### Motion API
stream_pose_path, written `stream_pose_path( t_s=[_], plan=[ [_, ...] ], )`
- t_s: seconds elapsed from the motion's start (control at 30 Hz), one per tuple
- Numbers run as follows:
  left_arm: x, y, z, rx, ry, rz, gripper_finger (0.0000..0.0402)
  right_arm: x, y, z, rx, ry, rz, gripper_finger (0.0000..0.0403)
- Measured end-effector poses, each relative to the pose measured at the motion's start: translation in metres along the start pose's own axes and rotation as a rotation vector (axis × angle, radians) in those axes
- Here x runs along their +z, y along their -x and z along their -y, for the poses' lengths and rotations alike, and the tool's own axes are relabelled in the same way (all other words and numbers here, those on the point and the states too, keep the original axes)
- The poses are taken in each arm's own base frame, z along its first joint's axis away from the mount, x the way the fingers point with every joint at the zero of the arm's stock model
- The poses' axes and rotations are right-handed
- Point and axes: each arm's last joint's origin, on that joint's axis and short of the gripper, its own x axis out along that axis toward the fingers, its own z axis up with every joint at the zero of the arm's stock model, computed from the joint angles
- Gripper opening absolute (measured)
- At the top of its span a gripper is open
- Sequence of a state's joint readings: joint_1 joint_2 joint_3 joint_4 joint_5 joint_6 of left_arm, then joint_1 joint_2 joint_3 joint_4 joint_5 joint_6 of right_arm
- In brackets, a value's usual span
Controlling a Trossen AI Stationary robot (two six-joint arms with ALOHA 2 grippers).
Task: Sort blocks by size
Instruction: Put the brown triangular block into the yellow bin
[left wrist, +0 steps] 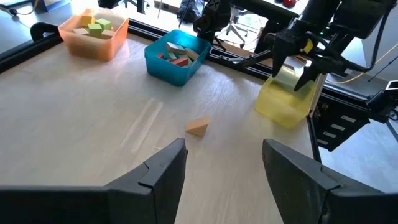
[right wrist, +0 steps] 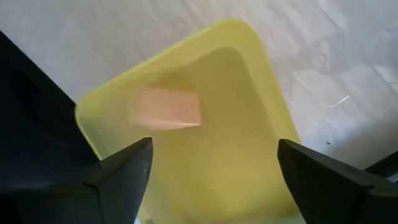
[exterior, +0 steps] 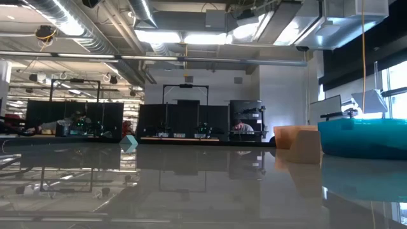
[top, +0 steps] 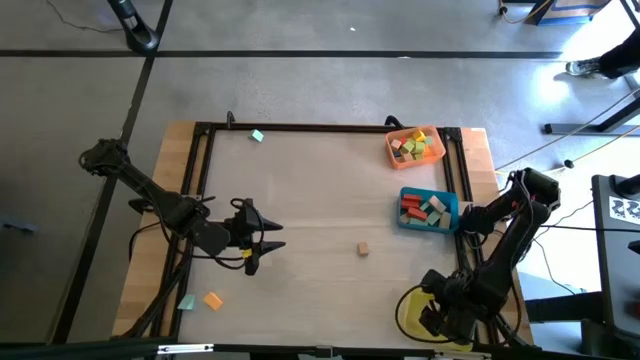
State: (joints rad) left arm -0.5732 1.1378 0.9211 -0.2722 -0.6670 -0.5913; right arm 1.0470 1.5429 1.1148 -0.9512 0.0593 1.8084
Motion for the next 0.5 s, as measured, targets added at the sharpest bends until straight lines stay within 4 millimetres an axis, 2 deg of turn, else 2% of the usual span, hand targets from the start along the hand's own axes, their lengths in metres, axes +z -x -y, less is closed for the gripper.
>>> stream_pose_path(
  t_s=[0.2, 0.33, 0.5],
  plan=[
    [0.001, -0.001, -0.001, 0.005, 0.004, 0.001, 0.0198, 0.013, 0.005, -0.002, 0.025, 0.053, -0.031, 0.0370],
    [-0.002, -0.008, -0.003, 0.035, -0.008, -0.013, 0.0198, 0.036, 0.008, -0.005, 0.042, 0.136, 0.015, 0.0369],
    [-0.010, -0.026, -0.004, 0.089, -0.092, -0.050, 0.0198, 0.074, 0.007, -0.007, 0.014, 0.264, 0.181, 0.0368]
  ],
)
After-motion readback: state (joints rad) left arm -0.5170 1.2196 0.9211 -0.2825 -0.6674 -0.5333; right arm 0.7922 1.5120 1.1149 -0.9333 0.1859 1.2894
